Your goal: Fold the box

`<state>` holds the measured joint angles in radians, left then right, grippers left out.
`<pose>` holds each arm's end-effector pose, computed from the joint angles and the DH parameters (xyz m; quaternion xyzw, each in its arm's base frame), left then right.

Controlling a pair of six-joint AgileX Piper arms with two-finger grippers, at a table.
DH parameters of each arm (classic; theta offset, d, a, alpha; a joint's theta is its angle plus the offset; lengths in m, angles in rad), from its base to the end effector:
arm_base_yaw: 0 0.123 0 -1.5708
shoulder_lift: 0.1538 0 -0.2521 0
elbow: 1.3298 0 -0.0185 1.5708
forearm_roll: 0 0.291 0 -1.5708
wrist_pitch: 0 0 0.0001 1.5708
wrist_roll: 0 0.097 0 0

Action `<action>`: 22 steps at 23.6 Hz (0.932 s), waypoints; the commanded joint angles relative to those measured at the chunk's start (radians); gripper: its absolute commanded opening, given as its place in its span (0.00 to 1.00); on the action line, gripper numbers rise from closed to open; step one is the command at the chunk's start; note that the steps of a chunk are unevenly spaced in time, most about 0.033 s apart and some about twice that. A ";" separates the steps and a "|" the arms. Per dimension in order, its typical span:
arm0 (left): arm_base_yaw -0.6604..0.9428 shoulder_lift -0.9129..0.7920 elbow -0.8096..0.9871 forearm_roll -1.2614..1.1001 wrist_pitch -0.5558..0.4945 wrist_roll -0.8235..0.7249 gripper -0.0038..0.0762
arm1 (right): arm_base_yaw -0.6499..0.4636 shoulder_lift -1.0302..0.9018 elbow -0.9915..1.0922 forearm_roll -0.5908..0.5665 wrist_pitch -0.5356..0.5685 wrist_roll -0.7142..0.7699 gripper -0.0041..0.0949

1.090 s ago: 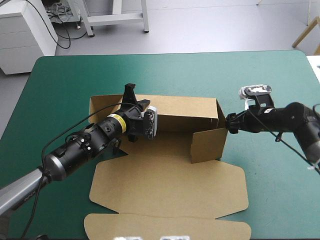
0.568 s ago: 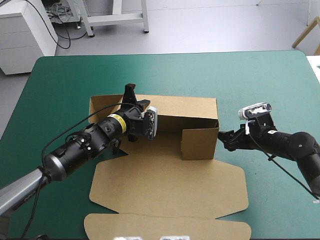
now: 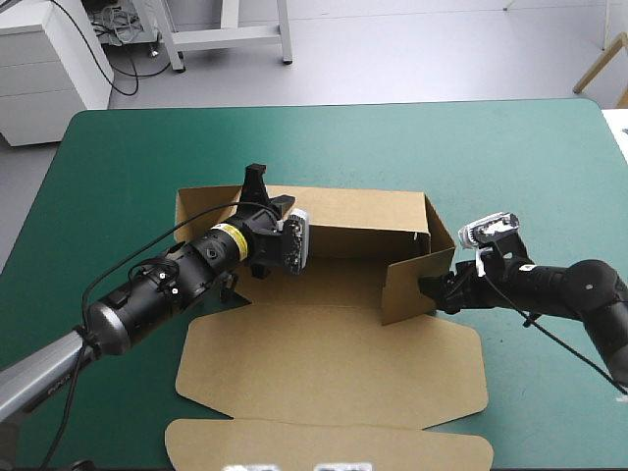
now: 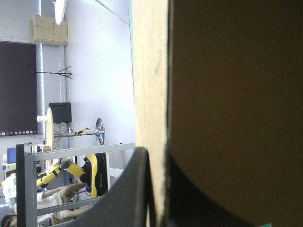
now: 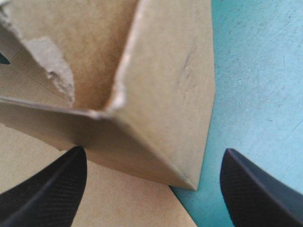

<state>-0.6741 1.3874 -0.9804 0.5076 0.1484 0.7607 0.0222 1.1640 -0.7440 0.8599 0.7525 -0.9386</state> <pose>0.2870 -0.2203 0.2589 0.6868 0.4950 0.1835 0.4995 0.2695 0.0563 0.2255 -0.2066 0.8873 0.2170 0.3506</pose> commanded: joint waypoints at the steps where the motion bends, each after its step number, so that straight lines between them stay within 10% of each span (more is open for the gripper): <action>1: -0.014 0.003 0.002 -0.041 0.069 -0.013 0.04 | -0.004 -0.023 -0.024 0.080 -0.032 -0.051 0.75; 13: -0.014 0.003 0.007 -0.044 0.134 -0.013 0.04 | 0.218 -0.021 -0.024 0.124 -0.327 -0.105 0.73; 22: -0.057 0.003 0.007 -0.050 0.224 0.005 0.04 | 0.227 -0.013 -0.024 0.128 -0.289 -0.105 0.36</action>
<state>-0.6960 1.3861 -0.9843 0.5094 0.2070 0.7665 0.2507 1.1650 -0.7383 0.9473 0.4750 -1.0356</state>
